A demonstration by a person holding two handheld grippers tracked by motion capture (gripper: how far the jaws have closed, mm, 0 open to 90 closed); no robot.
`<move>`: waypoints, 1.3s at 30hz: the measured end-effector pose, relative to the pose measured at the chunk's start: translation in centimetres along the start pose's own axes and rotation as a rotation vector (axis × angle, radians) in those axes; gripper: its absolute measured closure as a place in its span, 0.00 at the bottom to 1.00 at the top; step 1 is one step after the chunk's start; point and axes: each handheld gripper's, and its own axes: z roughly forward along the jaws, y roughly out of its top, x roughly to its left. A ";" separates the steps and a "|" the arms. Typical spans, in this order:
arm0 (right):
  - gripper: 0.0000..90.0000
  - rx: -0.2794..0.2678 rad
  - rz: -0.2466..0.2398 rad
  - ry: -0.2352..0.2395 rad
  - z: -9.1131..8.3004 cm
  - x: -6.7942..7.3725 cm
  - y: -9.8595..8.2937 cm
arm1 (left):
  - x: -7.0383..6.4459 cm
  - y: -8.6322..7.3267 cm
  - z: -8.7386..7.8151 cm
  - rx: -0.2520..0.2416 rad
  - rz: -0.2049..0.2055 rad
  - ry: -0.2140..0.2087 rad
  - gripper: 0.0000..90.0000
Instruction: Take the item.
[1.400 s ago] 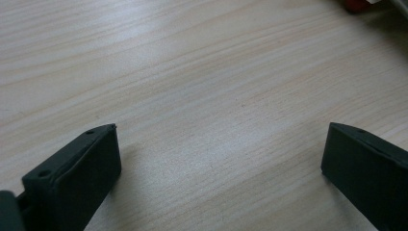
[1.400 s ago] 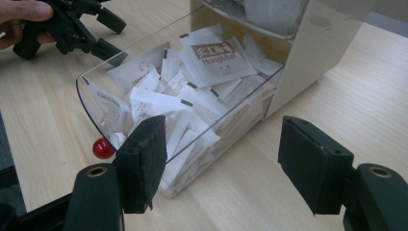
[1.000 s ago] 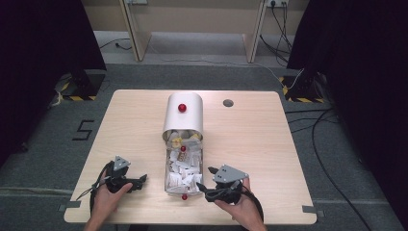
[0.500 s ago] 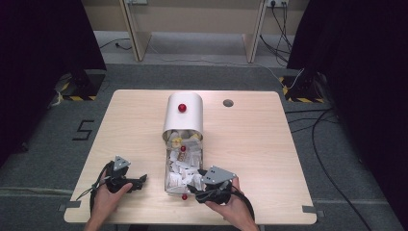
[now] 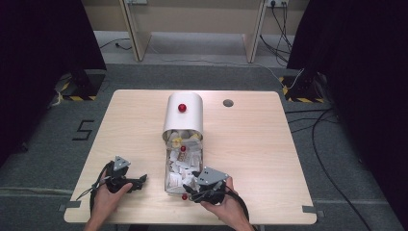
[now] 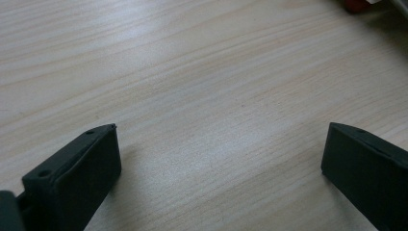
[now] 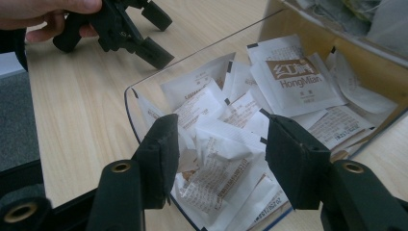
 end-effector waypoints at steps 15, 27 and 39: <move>0.62 0.034 -0.020 -0.011 1.1 0.2 -0.6 | 0.0 0.0 0.0 0.000 0.001 0.000 0.00; 0.77 0.045 -0.030 -0.001 1.1 0.3 -0.7 | 0.0 0.0 0.0 0.000 0.002 0.000 0.00; 0.97 0.017 -0.050 -0.013 0.4 0.1 -0.7 | 0.0 0.0 0.0 0.000 0.001 -0.002 0.00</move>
